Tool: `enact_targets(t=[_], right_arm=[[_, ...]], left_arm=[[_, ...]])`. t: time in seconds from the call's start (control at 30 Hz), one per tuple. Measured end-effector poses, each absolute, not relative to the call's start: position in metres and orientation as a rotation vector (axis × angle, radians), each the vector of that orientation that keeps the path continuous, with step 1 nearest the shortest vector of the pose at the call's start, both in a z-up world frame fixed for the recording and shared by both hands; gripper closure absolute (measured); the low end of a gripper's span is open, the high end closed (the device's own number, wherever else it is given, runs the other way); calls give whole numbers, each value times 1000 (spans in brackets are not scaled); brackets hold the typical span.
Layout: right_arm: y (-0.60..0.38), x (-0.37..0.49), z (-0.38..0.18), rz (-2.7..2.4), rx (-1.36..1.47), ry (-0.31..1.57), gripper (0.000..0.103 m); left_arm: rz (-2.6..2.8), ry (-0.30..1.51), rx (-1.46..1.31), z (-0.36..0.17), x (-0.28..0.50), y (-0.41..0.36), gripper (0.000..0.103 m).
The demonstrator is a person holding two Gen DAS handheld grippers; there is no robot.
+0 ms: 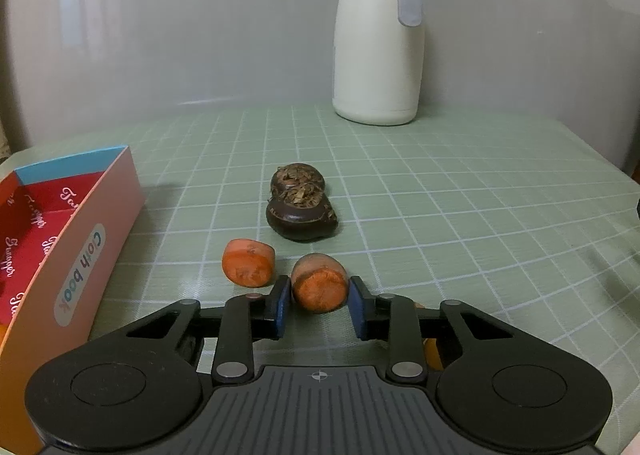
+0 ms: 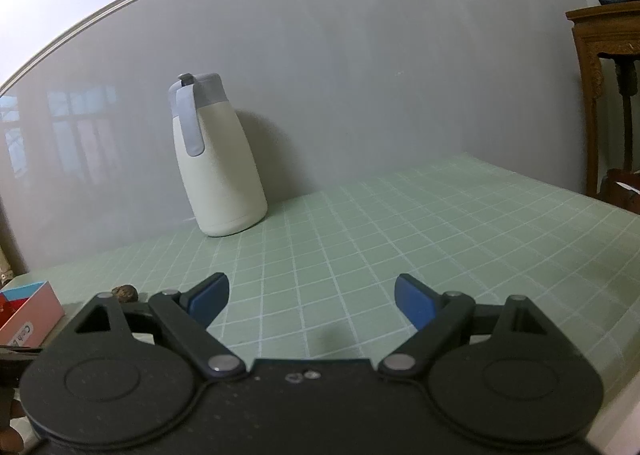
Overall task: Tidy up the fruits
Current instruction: 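Carry the carrot piece with the left gripper into the box and release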
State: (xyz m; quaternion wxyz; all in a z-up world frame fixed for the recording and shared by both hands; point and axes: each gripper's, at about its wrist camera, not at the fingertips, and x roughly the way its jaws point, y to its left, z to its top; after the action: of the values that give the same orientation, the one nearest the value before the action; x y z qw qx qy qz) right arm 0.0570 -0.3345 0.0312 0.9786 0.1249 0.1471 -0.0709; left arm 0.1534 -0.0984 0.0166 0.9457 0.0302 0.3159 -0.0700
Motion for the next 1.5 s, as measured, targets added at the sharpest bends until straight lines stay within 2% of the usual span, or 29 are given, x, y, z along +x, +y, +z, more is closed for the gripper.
enact_targets(t=[0.83, 1.2, 1.5], right_arm=[[-324, 57, 32, -105, 236, 312, 13], [-304, 66, 35, -64, 213, 323, 13], [-281, 72, 37, -19, 188, 332, 13]], left_arm=[[-121, 534, 62, 46, 126, -73, 72], [12, 478, 38, 66, 111, -17, 72], [133, 495, 6, 61, 112, 33, 72]])
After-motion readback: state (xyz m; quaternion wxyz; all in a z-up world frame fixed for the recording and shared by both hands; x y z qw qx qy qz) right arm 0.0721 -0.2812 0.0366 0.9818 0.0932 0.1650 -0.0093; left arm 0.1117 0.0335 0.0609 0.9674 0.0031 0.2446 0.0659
